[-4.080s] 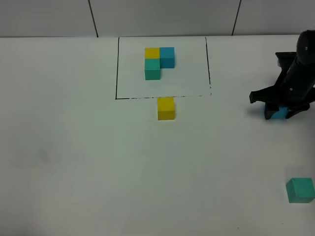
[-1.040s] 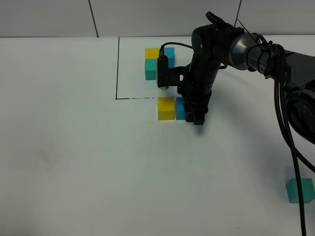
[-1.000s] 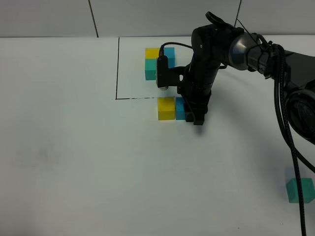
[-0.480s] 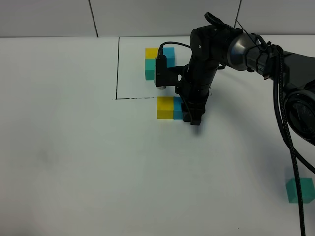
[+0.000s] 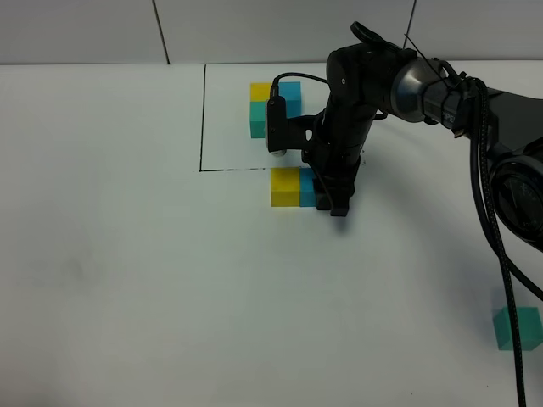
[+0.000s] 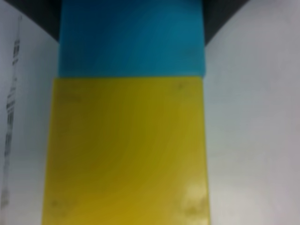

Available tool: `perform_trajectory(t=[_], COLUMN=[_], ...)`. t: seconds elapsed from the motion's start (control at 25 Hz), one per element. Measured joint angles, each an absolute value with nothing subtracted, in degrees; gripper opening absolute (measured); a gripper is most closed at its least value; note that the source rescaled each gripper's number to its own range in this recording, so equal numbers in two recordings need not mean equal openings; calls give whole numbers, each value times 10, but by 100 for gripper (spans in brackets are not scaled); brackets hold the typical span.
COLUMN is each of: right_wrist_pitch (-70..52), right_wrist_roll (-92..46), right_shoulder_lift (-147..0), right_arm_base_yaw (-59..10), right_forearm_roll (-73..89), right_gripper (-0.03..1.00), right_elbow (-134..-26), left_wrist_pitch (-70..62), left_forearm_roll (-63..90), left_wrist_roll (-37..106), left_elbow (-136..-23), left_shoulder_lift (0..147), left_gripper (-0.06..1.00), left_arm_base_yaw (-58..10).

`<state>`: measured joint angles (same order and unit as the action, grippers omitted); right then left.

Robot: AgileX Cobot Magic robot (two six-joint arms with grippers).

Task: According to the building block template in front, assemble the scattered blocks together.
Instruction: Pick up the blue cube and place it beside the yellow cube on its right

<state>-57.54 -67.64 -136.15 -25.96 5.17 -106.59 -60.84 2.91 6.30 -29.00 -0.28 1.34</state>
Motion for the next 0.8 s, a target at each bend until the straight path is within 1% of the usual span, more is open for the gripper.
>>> perform_trajectory(t=[0.64,0.68,0.72,0.76,0.8], right_wrist_pitch=[-578,-578,-578,-578,-578], right_wrist_roll=[-715,-716,-717,-717,-718], right_shoulder_lift=[-1362,-1362,-1362,-1362,-1362], right_arm_base_yaw=[-260,-260,-260,-260,-260], right_forearm_roll=[46,46,44,42,41], right_gripper=[1,2,6,14,26], right_elbow=[-1066,-1066,-1066,-1066,-1066], left_wrist_pitch=[-608,-608,-608,-608,-608], left_forearm_roll=[29,29,29,29,29], left_wrist_roll=[63,63,63,63,63], left_elbow=[-290,-290,-290,-290,-290], left_shoulder_lift=[-3,-3,-3,-3,-3], left_gripper=[62,62,62,62,62], left_arm_base_yaw=[13,13,13,13,13])
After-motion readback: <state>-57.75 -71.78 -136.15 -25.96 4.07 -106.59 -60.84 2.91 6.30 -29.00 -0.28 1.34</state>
